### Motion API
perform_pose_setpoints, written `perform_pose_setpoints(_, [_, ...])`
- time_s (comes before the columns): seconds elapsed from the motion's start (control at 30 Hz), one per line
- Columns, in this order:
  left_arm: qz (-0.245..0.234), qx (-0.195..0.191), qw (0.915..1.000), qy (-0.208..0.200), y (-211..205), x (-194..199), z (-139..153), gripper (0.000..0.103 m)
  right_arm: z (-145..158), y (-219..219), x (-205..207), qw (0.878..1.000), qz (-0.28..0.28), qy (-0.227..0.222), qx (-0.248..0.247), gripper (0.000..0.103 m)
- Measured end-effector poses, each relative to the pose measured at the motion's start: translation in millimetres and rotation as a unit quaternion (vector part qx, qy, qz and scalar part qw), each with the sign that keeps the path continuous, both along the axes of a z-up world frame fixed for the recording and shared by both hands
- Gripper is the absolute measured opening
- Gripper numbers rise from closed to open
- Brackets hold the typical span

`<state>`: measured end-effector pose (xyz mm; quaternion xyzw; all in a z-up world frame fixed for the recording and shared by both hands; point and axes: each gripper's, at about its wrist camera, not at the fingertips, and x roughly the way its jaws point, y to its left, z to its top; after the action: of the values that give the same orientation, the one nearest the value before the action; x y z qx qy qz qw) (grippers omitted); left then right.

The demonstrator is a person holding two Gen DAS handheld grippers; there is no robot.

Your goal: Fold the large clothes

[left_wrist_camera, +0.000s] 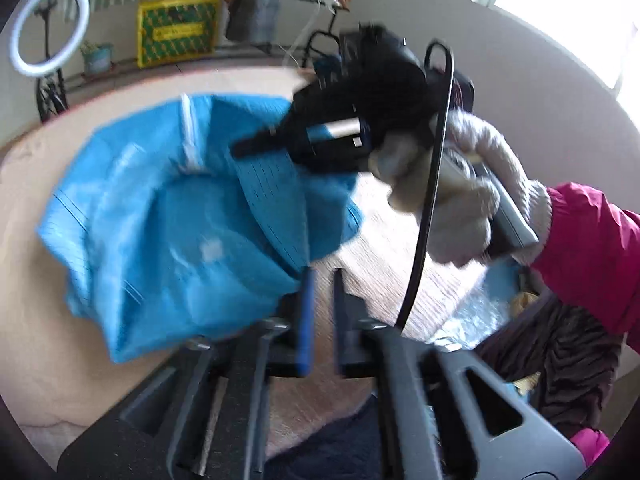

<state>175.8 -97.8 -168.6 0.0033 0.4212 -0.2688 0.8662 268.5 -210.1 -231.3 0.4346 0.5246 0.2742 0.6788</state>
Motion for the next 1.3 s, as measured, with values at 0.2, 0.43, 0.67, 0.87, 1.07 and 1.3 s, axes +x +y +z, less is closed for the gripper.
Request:
perform_pose_setpoints(0.2, [0.05,0.036,0.9981,0.004,-5.9,21.2,-18.9,0.034,2.3,3.7,3.1,1.0,0.001,-0.001,0.023,0.004])
perform_pose_setpoints(0.43, [0.046,0.037,0.998,0.021,-7.9,36.8,-37.6,0.002,25.3,15.2,11.0,0.988,0.027,-0.052,-0.142,0.035])
perform_pose_setpoints(0.67, [0.037,0.044,0.9983,0.0,-12.0,20.5,-34.9,0.001,22.2,23.1,27.0,0.994,0.042,-0.051,-0.083,0.012])
perform_pose_setpoints(0.87, [0.031,0.056,0.9979,-0.01,-13.7,15.2,-35.3,0.001,-13.1,-6.2,29.1,0.999,-0.034,0.021,0.014,0.0])
perform_pose_setpoints(1.07, [0.01,0.033,0.999,0.028,-11.7,7.3,-32.3,0.003,30.1,-0.8,23.2,0.976,-0.022,-0.044,-0.212,0.014])
perform_pose_setpoints(1.3, [0.033,-0.064,0.9971,0.025,55.2,-14.9,8.2,0.02,85.9,7.2,-13.8,0.936,-0.004,-0.155,-0.315,0.028])
